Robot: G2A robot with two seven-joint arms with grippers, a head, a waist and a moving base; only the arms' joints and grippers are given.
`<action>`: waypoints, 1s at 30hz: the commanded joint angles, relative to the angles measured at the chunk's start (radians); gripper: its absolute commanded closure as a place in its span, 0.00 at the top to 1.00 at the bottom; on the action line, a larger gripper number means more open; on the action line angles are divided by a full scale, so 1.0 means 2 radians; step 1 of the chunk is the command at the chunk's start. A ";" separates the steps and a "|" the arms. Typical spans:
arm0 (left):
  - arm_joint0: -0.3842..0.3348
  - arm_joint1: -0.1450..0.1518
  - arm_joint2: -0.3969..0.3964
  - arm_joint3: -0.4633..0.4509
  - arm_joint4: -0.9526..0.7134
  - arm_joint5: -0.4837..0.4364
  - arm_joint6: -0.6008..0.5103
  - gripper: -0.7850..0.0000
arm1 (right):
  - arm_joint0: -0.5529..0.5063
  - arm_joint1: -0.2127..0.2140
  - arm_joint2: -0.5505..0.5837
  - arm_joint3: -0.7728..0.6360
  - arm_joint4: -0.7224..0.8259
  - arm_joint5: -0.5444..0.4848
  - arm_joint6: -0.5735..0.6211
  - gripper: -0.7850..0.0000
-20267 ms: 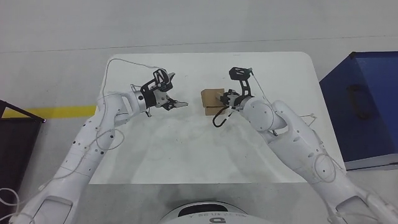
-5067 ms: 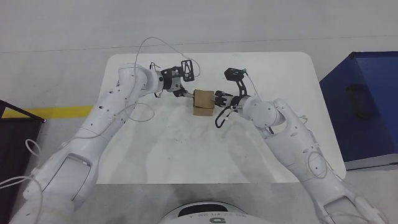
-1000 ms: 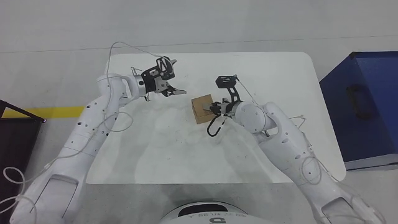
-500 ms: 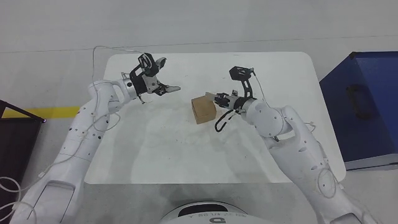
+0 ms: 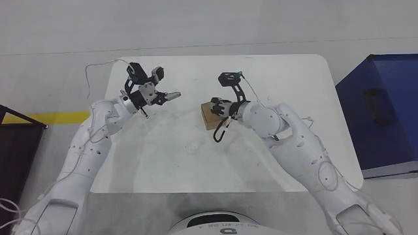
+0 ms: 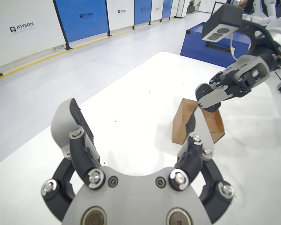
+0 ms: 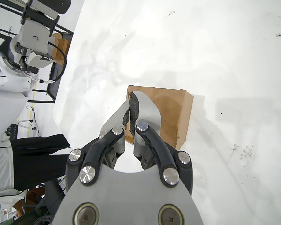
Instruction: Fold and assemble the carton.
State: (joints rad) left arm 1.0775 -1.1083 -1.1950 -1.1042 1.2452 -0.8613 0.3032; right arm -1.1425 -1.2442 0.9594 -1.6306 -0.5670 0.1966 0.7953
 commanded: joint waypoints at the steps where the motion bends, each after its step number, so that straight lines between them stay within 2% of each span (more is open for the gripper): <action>1: 0.005 0.001 -0.003 -0.003 -0.002 -0.001 0.003 1.00 | 0.006 -0.002 -0.006 0.007 -0.003 0.004 0.002 0.00; 10: 0.016 0.004 -0.011 -0.017 0.000 0.005 -0.003 1.00 | 0.018 -0.007 -0.027 0.025 -0.026 0.021 0.009 0.00; 21: 0.029 0.008 -0.020 -0.026 -0.005 0.005 -0.009 1.00 | 0.001 -0.003 -0.012 -0.011 -0.033 0.017 0.016 0.00; 24: 0.028 0.008 -0.018 -0.027 0.000 0.014 -0.019 1.00 | -0.021 0.005 0.025 -0.045 0.021 -0.021 0.058 0.00; 28: 0.020 0.005 -0.009 -0.030 0.008 0.026 -0.026 1.00 | -0.056 0.025 0.073 -0.072 0.057 -0.111 0.194 0.00; 30: 0.012 0.004 -0.005 -0.029 0.014 0.035 -0.030 1.00 | -0.067 0.032 0.082 -0.073 0.060 -0.136 0.244 0.00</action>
State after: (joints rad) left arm 1.1091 -1.0986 -1.2096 -1.1635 1.2679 -0.8005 0.2466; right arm -1.2670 -1.1862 1.1170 -1.7789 -0.4458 -0.0509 1.2133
